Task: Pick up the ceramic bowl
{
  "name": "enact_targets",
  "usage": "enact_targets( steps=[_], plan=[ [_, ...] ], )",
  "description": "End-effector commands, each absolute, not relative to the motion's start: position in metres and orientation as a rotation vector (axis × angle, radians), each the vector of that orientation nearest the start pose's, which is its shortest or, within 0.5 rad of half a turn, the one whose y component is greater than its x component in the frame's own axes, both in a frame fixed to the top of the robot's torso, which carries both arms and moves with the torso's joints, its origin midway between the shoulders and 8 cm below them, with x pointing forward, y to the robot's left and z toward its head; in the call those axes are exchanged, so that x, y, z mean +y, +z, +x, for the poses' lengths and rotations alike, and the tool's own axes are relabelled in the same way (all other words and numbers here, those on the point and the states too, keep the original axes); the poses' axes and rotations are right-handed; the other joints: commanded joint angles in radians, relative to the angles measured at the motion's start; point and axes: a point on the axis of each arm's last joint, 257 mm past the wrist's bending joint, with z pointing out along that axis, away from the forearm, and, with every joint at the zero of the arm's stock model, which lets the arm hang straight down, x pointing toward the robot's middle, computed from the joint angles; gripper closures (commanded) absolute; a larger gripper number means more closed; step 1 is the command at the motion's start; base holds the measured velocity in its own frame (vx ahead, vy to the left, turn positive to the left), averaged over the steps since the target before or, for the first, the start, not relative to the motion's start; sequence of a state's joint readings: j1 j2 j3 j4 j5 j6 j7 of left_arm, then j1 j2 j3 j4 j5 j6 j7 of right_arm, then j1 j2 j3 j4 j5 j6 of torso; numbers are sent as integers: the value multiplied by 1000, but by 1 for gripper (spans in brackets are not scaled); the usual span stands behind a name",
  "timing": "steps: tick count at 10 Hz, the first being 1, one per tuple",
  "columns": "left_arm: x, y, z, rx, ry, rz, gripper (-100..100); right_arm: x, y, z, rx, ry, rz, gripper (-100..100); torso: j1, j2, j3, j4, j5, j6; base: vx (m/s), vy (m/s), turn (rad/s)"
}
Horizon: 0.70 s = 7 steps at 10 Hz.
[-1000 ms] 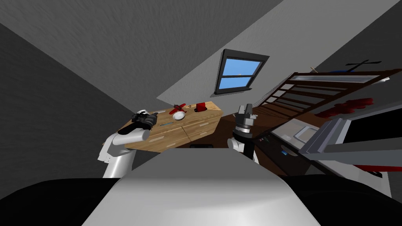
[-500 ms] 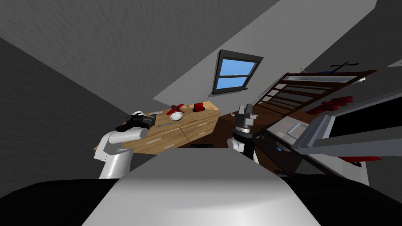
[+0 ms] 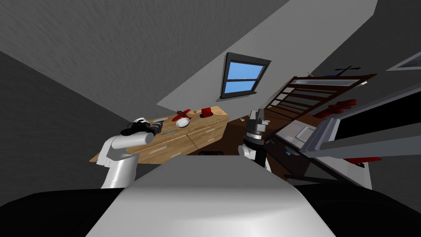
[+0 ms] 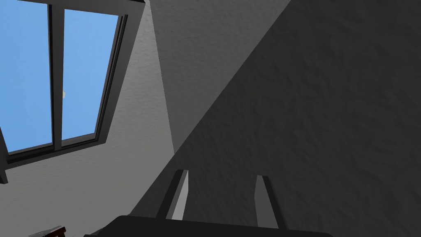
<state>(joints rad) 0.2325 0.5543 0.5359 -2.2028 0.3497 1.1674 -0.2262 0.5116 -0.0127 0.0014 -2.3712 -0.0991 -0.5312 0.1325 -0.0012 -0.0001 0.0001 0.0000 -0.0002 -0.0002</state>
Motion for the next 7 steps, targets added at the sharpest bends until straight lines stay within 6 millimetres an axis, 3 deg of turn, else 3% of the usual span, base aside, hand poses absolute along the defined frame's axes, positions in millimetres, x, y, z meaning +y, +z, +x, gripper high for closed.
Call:
enact_targets(
  steps=[1, 7],
  plan=[
    [542, -157, 373, 1553, -245, -1470, -100, -285, 66, 316, 515, 1263, 575, 0, 0, 0, 0, 0, 0, 0, 1, -30, -85],
    [550, -172, 357, 1604, -170, -1569, -100, -285, 66, 316, 515, 1263, 575, 0, 0, -1, -1, 0, 0, -1, 10, -20, -59]
  ],
)
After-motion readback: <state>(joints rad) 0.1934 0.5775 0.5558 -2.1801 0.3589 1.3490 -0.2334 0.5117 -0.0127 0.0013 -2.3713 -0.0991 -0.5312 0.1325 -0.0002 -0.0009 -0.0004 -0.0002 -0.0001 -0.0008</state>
